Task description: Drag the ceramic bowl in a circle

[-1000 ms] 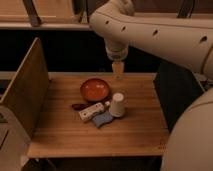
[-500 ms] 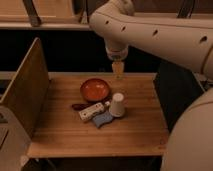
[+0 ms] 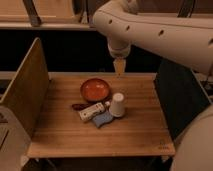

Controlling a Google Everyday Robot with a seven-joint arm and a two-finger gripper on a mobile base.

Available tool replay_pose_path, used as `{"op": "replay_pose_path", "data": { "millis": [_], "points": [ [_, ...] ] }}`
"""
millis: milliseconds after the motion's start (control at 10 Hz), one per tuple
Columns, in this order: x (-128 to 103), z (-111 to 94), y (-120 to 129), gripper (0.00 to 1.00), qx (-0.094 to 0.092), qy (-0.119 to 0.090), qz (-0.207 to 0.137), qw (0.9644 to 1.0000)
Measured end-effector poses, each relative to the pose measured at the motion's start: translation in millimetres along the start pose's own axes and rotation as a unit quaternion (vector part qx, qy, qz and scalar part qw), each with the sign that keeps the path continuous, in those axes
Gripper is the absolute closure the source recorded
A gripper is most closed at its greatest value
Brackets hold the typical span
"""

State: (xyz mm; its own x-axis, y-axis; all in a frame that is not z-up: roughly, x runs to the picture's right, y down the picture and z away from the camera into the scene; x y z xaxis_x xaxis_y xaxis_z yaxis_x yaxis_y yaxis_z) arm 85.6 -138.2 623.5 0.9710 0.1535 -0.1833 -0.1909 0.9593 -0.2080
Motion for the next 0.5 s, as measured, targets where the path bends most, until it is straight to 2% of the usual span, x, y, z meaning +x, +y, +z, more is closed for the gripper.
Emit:
{"op": "replay_pose_path", "data": {
  "millis": [100,200,300,500],
  "points": [
    [6,-9,-17,0.20,0.028,-0.023,0.043,0.9984],
    [12,-13,-29,0.20,0.046,-0.040,0.078,0.9951],
    [26,-15,-47,0.20,0.069,-0.062,0.142,0.9856],
    [42,-4,-59,0.20,0.080,-0.085,0.230,0.9663]
  ]
}}
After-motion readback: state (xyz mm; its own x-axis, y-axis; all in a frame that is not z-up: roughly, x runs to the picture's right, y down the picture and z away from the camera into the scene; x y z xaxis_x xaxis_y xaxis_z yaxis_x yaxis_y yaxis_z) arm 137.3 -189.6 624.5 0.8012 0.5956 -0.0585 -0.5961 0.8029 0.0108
